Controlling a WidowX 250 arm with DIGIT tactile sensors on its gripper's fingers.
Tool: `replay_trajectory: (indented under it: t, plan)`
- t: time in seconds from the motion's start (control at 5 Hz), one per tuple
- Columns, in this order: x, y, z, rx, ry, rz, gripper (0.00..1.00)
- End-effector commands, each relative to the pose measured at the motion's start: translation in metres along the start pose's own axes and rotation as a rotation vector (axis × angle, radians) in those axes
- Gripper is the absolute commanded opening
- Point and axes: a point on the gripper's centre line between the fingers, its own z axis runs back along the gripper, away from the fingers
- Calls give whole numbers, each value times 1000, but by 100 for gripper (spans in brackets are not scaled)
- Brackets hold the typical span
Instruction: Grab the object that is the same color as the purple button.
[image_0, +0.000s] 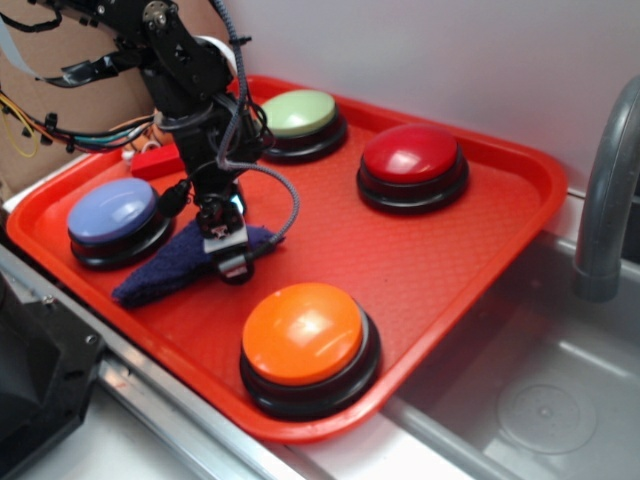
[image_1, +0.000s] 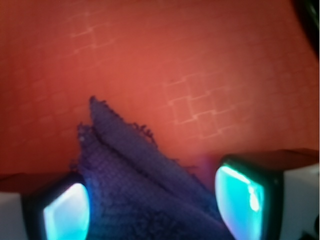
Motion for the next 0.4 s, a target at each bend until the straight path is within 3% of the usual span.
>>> replay_trajectory:
  t: [0.0, 0.2]
  plan:
    - [8, 2, -2, 31, -21, 38, 0]
    - [8, 2, -4, 52, -9, 53, 0]
